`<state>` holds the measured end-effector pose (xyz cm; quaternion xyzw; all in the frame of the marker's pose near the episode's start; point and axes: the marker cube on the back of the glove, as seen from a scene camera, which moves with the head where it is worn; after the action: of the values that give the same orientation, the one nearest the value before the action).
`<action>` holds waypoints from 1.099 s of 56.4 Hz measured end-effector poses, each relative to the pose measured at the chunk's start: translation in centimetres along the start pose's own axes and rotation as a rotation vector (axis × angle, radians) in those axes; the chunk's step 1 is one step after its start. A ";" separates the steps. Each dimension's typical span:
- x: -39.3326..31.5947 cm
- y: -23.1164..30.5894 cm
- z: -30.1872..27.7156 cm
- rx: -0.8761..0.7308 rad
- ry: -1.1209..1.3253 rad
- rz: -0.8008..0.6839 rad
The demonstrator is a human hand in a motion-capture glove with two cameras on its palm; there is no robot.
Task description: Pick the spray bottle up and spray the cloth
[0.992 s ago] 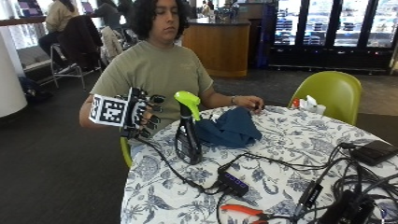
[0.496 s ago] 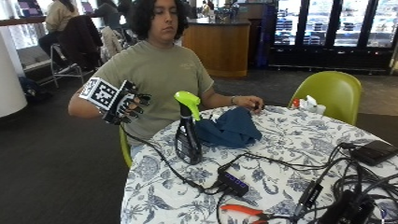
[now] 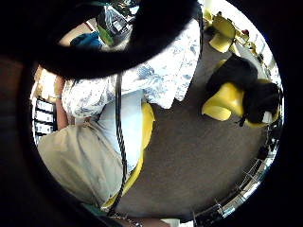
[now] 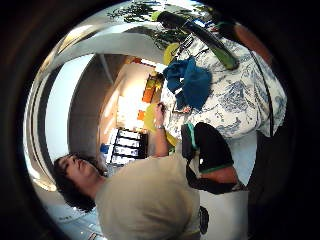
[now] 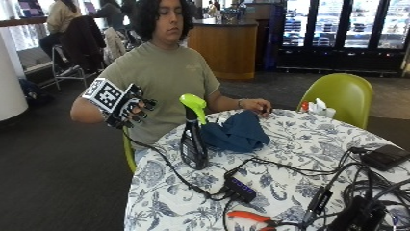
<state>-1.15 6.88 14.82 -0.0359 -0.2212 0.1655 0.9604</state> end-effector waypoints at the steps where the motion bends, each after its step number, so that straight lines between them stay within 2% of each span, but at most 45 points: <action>1: 0.0 0.0 0.0 0.000 0.023 -0.003; 15: 0.4 -1.5 -0.7 0.013 0.328 -0.051; 40: 0.2 -1.7 -1.1 0.029 0.422 -0.047; 46: 0.3 -2.2 -1.0 0.054 0.298 -0.040; 56: -0.6 -3.4 0.7 0.042 -0.197 0.015; 62: -1.0 -5.4 2.0 0.052 -0.337 0.031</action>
<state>-1.22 1.42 16.94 0.0138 -0.3740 0.1897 0.9077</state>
